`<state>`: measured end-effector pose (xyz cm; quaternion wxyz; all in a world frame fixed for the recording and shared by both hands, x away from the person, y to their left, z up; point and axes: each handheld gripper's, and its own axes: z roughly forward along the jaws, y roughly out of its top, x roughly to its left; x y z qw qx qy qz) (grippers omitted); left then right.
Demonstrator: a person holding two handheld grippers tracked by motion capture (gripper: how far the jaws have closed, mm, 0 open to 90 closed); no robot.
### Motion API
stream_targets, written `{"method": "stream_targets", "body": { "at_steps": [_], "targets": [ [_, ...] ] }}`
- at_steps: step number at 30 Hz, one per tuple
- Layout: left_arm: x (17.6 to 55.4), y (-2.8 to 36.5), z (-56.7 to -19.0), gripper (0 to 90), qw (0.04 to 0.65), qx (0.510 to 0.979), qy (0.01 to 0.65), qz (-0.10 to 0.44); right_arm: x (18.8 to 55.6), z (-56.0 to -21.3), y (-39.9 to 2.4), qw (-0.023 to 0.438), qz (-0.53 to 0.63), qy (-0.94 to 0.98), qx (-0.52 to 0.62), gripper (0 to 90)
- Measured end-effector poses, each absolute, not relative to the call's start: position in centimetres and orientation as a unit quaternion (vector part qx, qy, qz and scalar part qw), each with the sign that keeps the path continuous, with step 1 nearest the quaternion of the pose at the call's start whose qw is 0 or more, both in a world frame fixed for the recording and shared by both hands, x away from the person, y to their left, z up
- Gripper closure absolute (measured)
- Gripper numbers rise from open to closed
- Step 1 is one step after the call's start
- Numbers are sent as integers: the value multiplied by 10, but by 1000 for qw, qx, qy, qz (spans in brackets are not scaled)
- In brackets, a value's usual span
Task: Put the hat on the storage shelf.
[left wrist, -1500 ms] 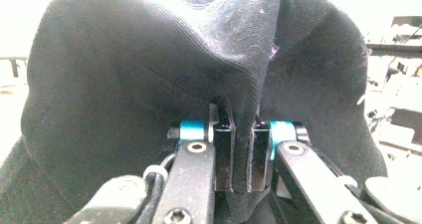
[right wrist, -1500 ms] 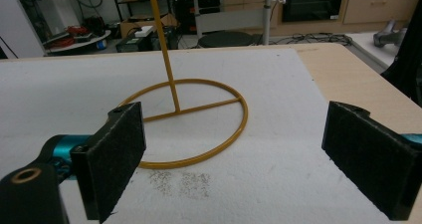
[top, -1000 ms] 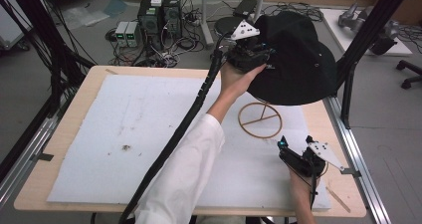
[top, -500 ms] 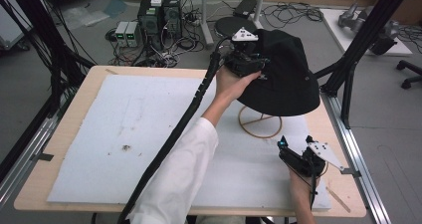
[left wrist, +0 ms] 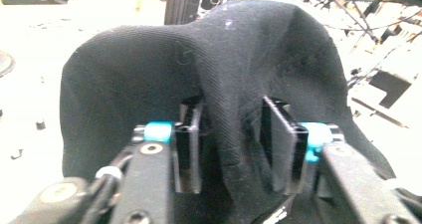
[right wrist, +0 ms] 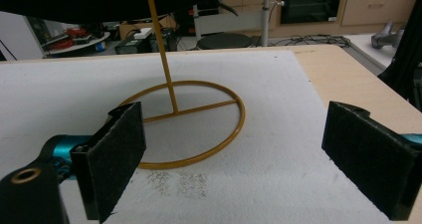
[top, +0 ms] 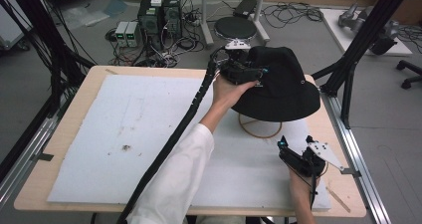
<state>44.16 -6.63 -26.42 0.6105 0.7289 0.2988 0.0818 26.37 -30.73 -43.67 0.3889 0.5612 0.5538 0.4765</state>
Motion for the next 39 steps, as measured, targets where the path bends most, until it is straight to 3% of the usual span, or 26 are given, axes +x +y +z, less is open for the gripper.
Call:
{"method": "stream_targets", "body": {
  "at_steps": [4,13,32,39],
  "targets": [
    [438,-67,-265,446,616,726,292,89,264,-437,-307,388,477,553,562,93],
    [422,-57,-258,291,633,710,283,123,263,-437,-308,391,476,553,560,93],
    [386,22,-270,237,649,677,296,183,261,-435,-302,395,472,562,553,93],
    [377,72,-275,237,666,643,329,186,261,-435,-302,395,473,561,554,93]
  ]
}}
